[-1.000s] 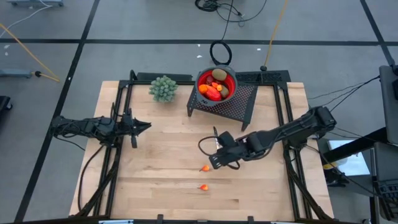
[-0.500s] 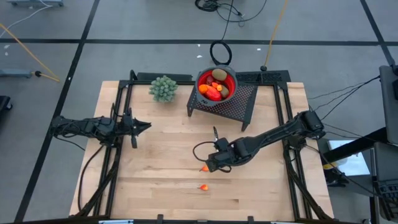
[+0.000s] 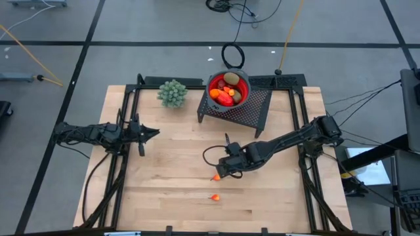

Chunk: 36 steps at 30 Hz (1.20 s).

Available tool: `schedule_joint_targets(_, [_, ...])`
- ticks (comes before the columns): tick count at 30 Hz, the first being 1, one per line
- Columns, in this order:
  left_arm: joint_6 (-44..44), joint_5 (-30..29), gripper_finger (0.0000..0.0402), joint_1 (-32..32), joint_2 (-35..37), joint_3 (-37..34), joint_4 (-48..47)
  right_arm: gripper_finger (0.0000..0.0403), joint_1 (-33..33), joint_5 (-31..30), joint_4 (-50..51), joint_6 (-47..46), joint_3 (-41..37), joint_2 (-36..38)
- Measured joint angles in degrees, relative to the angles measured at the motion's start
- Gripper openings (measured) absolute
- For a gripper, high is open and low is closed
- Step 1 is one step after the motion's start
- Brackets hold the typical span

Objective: Pick & Place Fruit
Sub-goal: Put the yellow knife on the shelf

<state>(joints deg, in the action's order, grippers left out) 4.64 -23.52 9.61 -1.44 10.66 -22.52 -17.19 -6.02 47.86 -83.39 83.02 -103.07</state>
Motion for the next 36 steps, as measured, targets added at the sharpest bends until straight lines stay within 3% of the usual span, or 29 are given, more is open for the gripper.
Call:
schedule_joint_targets(7, [0.0,0.0,0.0026,0.0,0.0,0.0,0.0,0.0041,0.0,0.0,-0.9,0.1,-0.7,0.0])
schedule_joint_targets(15, [0.0,0.0,0.0026,0.0,0.0,0.0,-0.1,0.0115,0.0,0.2,-7.7,0.1,-5.1,0.0])
schedule_joint_targets(23, [0.1,0.0,0.0026,0.0,0.0,0.0,-1.9,0.0175,0.7,0.3,-8.1,-1.2,-7.2,0.2])
schedule_joint_targets(28, [0.1,0.0,0.0026,0.0,0.0,0.0,-1.8,0.0191,1.0,0.2,-8.2,-1.0,-7.8,0.2])
schedule_joint_targets(36, [0.1,0.0,0.0026,0.0,0.0,0.0,-1.8,0.0186,1.1,0.2,-11.6,-1.4,-11.2,0.2])
